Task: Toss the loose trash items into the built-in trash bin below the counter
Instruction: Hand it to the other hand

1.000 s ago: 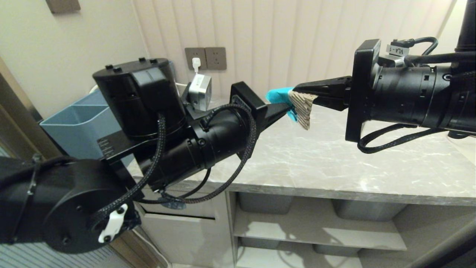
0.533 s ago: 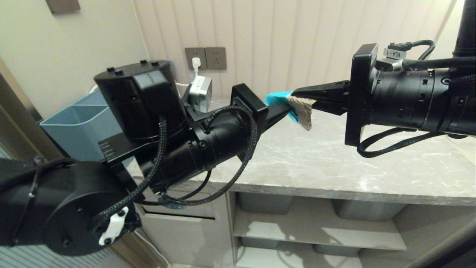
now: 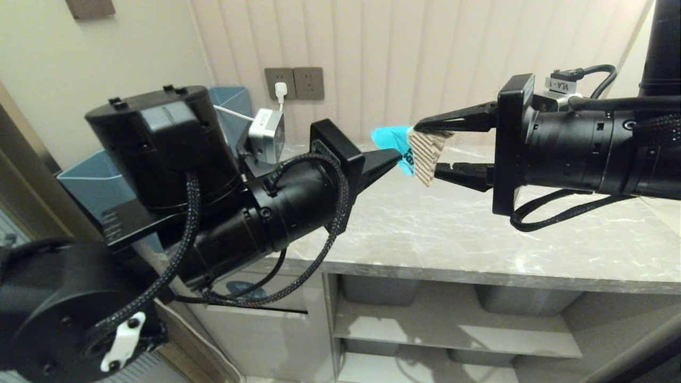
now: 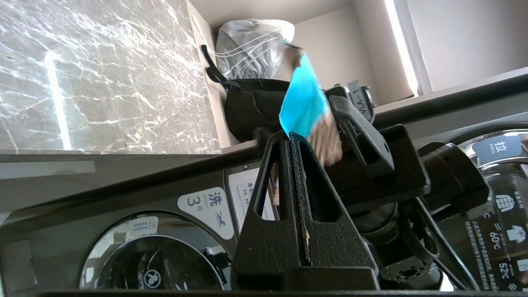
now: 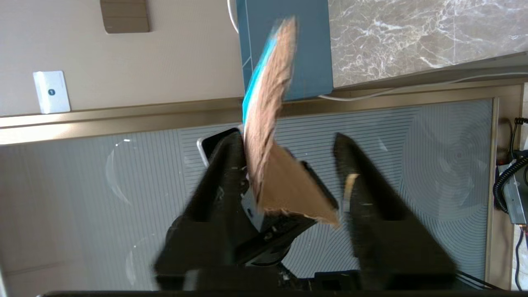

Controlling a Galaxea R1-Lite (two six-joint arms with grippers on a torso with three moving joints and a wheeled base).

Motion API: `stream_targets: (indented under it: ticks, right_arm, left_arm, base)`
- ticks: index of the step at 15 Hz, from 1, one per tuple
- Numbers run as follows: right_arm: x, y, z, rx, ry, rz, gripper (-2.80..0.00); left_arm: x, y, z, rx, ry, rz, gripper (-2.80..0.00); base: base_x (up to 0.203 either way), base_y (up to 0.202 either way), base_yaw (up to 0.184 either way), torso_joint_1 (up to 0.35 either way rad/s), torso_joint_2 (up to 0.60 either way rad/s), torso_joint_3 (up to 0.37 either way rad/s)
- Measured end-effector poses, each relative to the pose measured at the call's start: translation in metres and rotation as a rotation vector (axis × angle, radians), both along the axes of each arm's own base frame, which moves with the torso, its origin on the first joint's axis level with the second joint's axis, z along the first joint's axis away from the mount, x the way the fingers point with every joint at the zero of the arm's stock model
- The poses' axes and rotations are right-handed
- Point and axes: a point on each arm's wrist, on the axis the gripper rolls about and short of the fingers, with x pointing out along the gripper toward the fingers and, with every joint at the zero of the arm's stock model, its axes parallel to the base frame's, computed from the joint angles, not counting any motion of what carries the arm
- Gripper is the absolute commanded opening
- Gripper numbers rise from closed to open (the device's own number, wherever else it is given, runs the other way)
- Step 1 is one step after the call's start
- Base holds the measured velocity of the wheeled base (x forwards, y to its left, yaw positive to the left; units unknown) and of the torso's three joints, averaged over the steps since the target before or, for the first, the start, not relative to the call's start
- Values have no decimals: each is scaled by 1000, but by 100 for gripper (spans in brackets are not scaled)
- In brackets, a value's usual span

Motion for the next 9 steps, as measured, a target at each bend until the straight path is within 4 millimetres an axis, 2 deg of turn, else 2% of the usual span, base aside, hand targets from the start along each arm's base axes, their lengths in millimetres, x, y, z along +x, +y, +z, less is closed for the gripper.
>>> stream_targets:
  ticks: [3,6,7,9]
  right_arm:
    - [2,-5,1,4,-4,-24,0]
    - [4,-24,5,14,-18,-90,0]
    - [2,-31,5,13,-20,-112,-280]
    - [-3,-48,-4,-13,-14,-185,-280]
  left_arm:
    - [-1,2,-3,8,9,16,-280]
    - [-1,8,-15,56,22,43,-280]
    - [1,12,-20,79,19,78,-280]
    - [10,22,-25,109,10,158,-280]
  base:
    - [0,0,0,0,0,0]
    - [0,0,0,0,0,0]
    - [0,0,0,0,0,0]
    - [0,0,0,0,0,0]
